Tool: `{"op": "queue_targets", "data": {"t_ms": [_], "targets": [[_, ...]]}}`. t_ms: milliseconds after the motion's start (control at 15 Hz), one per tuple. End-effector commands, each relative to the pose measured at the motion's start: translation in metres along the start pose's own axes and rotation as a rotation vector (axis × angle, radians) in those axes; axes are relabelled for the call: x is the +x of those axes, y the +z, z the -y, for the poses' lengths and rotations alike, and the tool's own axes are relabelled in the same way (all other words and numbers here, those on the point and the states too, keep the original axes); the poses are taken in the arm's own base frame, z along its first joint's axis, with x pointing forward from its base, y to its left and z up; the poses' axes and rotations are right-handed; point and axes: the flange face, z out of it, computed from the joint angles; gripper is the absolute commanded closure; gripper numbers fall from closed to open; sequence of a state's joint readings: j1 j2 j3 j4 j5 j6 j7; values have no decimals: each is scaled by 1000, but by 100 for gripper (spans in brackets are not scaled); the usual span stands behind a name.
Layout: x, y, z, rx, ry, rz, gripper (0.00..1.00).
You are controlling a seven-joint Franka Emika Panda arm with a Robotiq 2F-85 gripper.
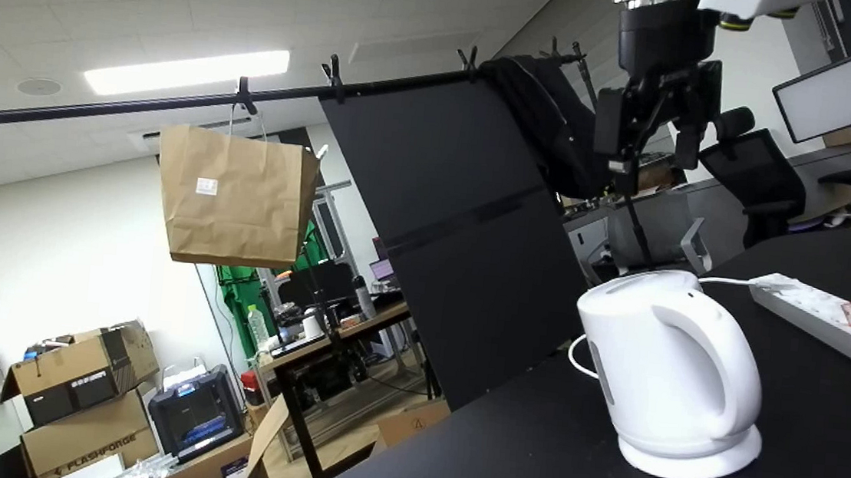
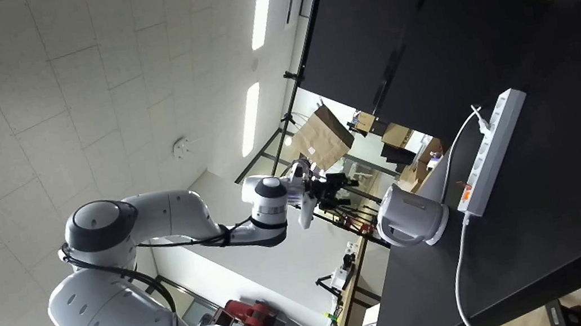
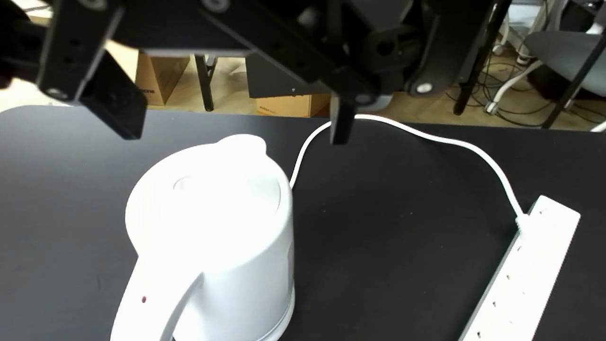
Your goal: Switch on the electric kettle
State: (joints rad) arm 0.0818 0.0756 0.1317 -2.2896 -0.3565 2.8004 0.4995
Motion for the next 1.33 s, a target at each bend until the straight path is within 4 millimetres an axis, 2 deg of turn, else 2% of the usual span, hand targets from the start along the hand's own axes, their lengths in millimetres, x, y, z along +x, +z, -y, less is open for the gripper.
{"op": "queue_targets", "data": {"t_ms": [0,200,400,867,1267], "targets": [[3,25,42,19,65,63,0],[-6,42,72,51,46,95,0],[-8,52,88,64,37,113,0],[-12,66,105,105,83,204,0],[-13,67,104,92,99,270,0]]}}
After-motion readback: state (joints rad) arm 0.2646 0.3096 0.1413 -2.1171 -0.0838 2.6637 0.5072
